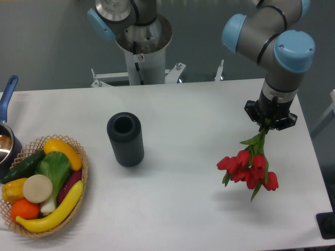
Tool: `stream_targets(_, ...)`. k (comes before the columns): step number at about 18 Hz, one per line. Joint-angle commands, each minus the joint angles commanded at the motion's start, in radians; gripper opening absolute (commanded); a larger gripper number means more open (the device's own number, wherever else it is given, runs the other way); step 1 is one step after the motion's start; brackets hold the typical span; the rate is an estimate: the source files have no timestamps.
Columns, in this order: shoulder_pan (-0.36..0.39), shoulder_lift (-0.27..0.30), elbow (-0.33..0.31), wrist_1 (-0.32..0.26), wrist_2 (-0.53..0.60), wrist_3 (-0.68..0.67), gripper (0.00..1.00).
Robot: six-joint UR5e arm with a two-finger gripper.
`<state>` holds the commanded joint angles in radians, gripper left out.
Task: Insert the flowers into the vase
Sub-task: 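Lift the red tulip bunch slightly with the gripper, then carry the tulips toward the dark gray vase, raising them above it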
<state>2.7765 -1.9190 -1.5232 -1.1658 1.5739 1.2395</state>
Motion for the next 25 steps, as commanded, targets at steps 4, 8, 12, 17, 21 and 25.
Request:
stream_targets(4, -0.002, 0.006, -0.005, -0.002, 0.002, 0.0, 0.04)
stream_targets(8, -0.002, 0.014, -0.011, -0.002, -0.005, 0.002, 0.04)
stream_targets(12, -0.003, 0.031, -0.011, 0.0, -0.106, 0.0, 0.04)
stream_targets(17, -0.003, 0.048, -0.012, 0.011, -0.309, -0.05, 0.03)
stream_targets(21, -0.002, 0.051, -0.011, 0.012, -0.477, -0.083, 0.03)
stream_targets(25, -0.008, 0.057, -0.011, 0.011, -0.563, -0.13, 0.03)
